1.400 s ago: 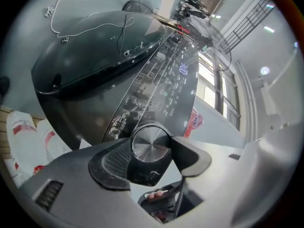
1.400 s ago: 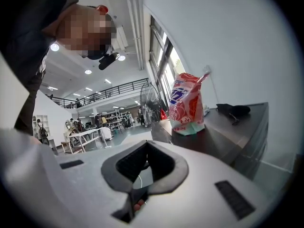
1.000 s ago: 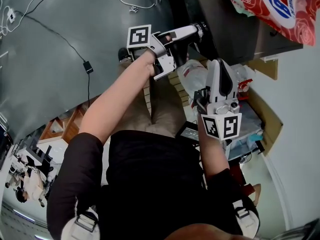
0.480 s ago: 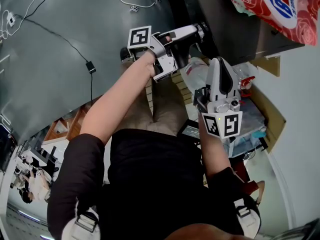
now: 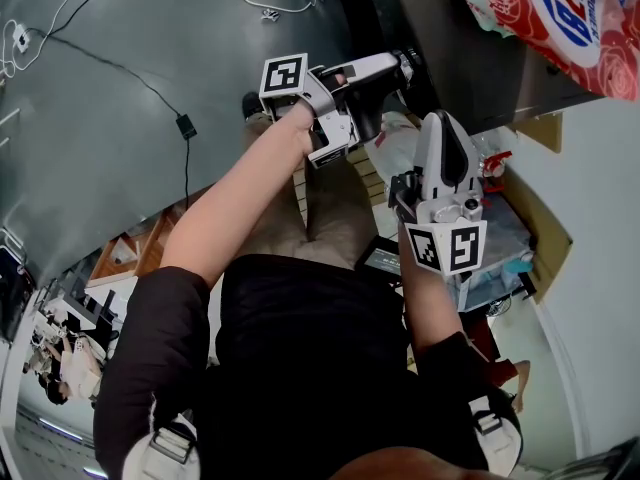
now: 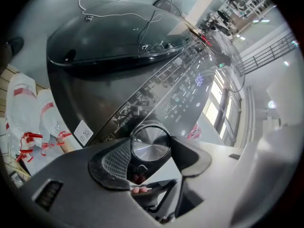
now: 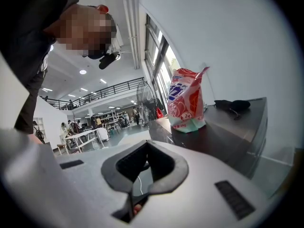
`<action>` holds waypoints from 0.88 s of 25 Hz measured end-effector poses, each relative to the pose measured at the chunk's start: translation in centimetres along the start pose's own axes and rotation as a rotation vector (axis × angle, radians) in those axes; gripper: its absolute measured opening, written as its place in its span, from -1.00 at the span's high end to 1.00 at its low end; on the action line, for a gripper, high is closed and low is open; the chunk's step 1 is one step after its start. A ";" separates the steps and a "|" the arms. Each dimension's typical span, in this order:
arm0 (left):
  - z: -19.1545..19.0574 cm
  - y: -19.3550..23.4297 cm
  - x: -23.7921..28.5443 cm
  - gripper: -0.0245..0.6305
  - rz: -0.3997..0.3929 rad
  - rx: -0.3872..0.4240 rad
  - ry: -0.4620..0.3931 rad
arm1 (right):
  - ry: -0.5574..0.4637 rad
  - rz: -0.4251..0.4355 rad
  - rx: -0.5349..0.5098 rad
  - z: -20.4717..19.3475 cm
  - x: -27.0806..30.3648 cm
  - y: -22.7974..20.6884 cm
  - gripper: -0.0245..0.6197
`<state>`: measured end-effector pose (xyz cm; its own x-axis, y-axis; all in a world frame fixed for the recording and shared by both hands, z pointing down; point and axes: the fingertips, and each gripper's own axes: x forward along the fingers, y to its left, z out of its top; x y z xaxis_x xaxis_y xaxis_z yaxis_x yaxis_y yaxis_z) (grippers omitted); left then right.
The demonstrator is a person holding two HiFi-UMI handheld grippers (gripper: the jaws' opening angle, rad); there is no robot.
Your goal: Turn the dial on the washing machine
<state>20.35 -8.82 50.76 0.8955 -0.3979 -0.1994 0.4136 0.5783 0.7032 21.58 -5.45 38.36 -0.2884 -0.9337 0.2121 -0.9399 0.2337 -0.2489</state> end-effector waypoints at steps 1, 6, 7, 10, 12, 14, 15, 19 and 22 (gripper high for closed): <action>0.0 0.0 0.0 0.14 -0.001 -0.006 0.000 | 0.002 0.001 -0.001 0.0 0.1 0.0 0.91; 0.0 0.2 0.0 0.14 -0.010 -0.045 -0.001 | 0.007 0.002 -0.008 -0.2 0.1 0.0 0.91; 0.0 0.2 0.0 0.14 -0.010 -0.048 0.001 | 0.008 0.002 -0.008 -0.2 0.1 0.0 0.91; 0.0 0.1 0.0 0.14 -0.013 -0.041 0.001 | 0.010 0.003 -0.009 -0.2 0.1 0.2 0.91; -0.1 -0.1 0.0 0.14 -0.023 -0.030 0.006 | 0.010 0.005 -0.011 -0.1 0.0 0.3 0.91; -0.6 -0.1 -0.1 0.14 -0.042 -0.028 0.026 | 0.011 0.004 -0.011 -0.2 -0.1 0.3 0.91; -0.8 -0.2 -0.1 0.14 -0.051 -0.030 0.033 | 0.012 0.003 -0.011 -0.2 -0.1 0.3 0.91; -1.3 -0.4 -0.6 0.14 -0.067 -0.024 0.033 | 0.015 0.002 -0.012 -0.4 -0.2 0.7 0.91; -1.7 -0.7 -1.1 0.15 -0.075 -0.016 0.042 | 0.012 0.006 -0.013 -0.3 -0.2 1.1 0.91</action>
<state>19.39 -7.57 49.33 0.8681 -0.4102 -0.2796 0.4816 0.5593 0.6747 20.58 -4.87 38.37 -0.2961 -0.9289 0.2224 -0.9405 0.2429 -0.2377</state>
